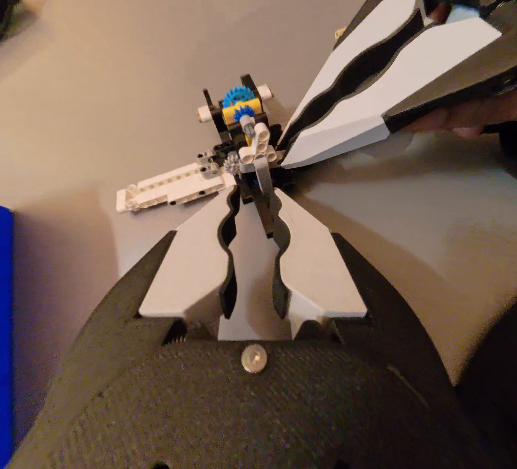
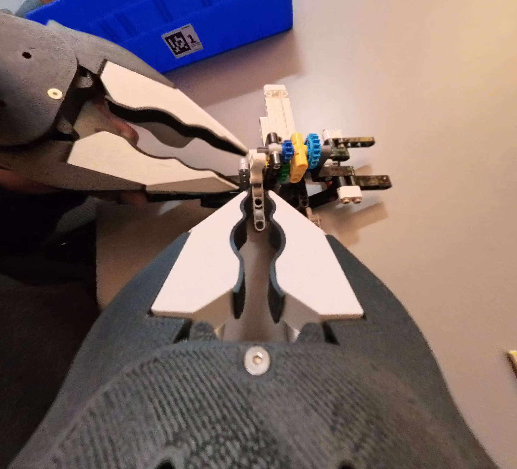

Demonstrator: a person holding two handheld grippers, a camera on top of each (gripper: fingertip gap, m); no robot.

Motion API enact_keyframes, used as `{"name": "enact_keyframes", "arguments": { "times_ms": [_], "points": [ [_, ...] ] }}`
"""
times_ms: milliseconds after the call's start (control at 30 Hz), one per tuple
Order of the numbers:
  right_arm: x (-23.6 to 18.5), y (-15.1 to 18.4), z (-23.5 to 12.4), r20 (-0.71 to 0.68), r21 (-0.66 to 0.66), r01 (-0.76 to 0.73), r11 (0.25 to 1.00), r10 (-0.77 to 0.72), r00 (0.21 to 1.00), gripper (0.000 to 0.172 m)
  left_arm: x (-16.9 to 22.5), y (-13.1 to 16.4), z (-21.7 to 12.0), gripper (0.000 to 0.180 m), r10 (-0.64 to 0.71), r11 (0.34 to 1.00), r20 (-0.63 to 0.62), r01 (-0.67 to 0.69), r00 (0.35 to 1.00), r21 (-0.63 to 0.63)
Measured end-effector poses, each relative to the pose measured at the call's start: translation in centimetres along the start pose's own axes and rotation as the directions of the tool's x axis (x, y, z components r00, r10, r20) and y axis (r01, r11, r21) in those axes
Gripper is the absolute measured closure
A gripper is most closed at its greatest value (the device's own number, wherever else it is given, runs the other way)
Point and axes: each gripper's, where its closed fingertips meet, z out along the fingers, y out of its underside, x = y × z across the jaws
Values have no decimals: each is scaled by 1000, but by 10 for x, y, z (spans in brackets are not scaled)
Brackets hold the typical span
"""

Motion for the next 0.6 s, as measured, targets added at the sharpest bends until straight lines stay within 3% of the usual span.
{"name": "enact_keyframes", "arguments": {
  "times_ms": [133, 200, 333, 433, 600],
  "points": [
    [-2, 5, 4, -36, -23, 31, 999, -32, 999, 166, -1, 6, 5, 169, -12, 1000, -35, 12, 999, -5],
    [-1, 5, 5, -44, -23, 40, 999, -41, 998, 164, 4, 1, 2, 175, -82, 996, -102, 85, 991, 25],
    [-2, 4, 5, -32, -27, 42, 999, -43, 999, 163, 5, -4, -4, 163, -188, 977, -180, 204, 965, 70],
    [-4, 7, 9, -10, -50, 31, 998, -32, 999, 159, 5, 2, 4, 158, -189, 980, -168, 197, 968, 37],
    [-1, 14, 12, -50, -104, 91, 990, -97, 994, 165, -2, -2, 10, 165, -84, 995, -83, 88, 993, 52]
  ]
}}
